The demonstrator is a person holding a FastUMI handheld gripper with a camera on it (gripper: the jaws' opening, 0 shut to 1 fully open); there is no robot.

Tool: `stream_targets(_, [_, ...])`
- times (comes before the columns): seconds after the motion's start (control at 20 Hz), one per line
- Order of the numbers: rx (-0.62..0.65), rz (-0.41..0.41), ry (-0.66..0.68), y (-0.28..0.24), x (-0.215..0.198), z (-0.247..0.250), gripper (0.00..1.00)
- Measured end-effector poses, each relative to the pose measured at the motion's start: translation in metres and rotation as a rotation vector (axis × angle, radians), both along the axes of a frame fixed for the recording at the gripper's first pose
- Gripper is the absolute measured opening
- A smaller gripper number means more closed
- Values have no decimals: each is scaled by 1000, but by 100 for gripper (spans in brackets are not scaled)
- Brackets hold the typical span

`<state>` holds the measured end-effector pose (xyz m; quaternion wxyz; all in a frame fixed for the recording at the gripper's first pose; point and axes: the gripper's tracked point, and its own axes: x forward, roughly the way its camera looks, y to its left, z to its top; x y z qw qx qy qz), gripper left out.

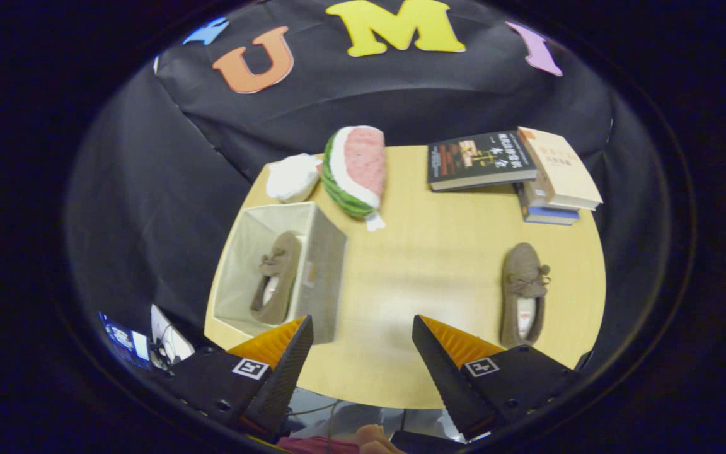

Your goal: Open the storage box then place both shoes into the box .Put the left shoe in first, then the right shoe, with the right side of both shoes facing outward in a uniform manner.

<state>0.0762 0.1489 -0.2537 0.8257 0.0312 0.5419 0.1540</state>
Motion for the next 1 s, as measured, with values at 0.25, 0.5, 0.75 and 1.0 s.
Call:
stream_targets(0.25, [-88,-42,60,-106,15,-54,96])
stream_targets(0.5, [-180,-123,106,-194,29,-107,96])
stream_targets(0.75, [-266,-177,150,-244,55,-162,94])
stream_targets(1.0, [-319,-183,118,-254,82,-185,83])
